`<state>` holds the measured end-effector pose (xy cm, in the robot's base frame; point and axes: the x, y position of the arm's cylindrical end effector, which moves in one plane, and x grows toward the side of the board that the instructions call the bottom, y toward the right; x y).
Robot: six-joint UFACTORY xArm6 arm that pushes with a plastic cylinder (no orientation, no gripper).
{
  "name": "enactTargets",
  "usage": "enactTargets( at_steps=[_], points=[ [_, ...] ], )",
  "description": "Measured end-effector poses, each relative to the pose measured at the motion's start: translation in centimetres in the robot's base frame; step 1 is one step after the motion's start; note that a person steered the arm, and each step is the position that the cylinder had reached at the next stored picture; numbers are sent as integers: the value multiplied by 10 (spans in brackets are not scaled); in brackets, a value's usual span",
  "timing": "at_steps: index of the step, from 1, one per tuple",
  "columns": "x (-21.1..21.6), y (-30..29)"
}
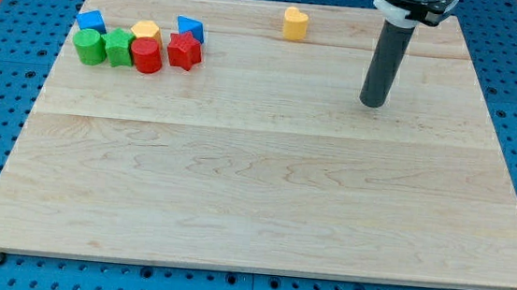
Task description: Push the group of blocks towards the right of the board
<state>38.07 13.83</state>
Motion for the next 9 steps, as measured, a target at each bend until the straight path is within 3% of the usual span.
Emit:
enactTargets(
  at_steps=[2, 6, 9],
  points=[
    [-9, -30],
    [-16, -207],
    [-16, -196]
  ],
)
